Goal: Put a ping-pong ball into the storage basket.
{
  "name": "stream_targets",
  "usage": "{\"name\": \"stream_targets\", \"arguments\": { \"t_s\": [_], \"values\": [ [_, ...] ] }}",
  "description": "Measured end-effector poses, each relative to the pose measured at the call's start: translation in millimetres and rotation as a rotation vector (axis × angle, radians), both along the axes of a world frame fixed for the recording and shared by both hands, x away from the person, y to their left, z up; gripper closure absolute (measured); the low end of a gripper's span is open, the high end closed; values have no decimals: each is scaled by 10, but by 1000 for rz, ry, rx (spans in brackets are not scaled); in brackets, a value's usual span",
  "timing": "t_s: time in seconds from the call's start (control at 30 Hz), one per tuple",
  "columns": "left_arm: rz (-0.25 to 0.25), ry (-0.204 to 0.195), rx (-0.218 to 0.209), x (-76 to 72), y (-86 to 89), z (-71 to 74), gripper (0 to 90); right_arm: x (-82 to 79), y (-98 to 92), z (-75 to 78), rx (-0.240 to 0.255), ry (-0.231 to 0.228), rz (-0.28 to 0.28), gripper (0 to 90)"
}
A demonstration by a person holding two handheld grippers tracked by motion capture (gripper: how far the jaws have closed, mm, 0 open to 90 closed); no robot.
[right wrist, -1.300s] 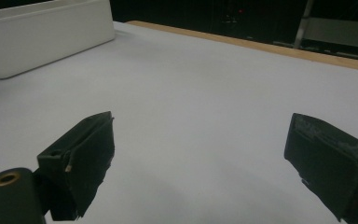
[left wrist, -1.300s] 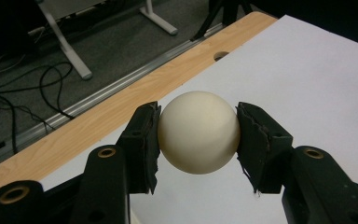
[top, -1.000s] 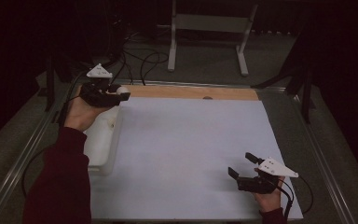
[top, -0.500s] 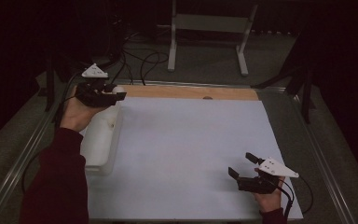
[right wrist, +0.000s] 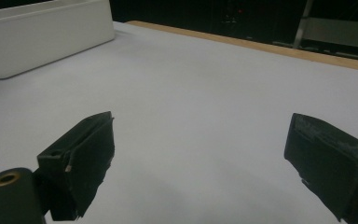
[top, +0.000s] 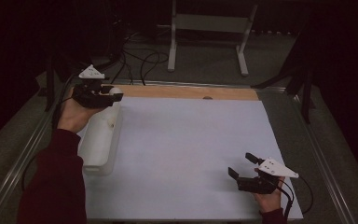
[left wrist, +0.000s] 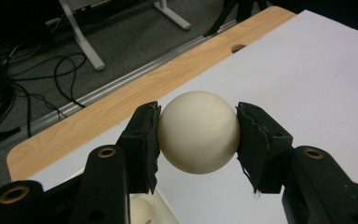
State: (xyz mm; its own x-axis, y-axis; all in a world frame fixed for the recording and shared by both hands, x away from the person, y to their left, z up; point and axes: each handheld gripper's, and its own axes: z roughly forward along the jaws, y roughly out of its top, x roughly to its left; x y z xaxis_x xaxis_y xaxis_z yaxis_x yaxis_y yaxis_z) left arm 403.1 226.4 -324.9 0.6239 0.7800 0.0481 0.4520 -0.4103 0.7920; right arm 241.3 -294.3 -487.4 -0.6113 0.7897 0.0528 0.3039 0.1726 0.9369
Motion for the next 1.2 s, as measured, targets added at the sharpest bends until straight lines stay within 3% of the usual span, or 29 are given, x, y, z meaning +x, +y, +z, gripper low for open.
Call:
{"name": "stream_targets", "arguments": {
  "t_s": [0.83,1.2],
  "values": [
    [46,2,8,-45,196,-17,516,0,-1,0,-1,0,-2,81],
    [83,8,6,-73,324,-90,514,-1,2,0,-1,0,0,81]
  ]
}}
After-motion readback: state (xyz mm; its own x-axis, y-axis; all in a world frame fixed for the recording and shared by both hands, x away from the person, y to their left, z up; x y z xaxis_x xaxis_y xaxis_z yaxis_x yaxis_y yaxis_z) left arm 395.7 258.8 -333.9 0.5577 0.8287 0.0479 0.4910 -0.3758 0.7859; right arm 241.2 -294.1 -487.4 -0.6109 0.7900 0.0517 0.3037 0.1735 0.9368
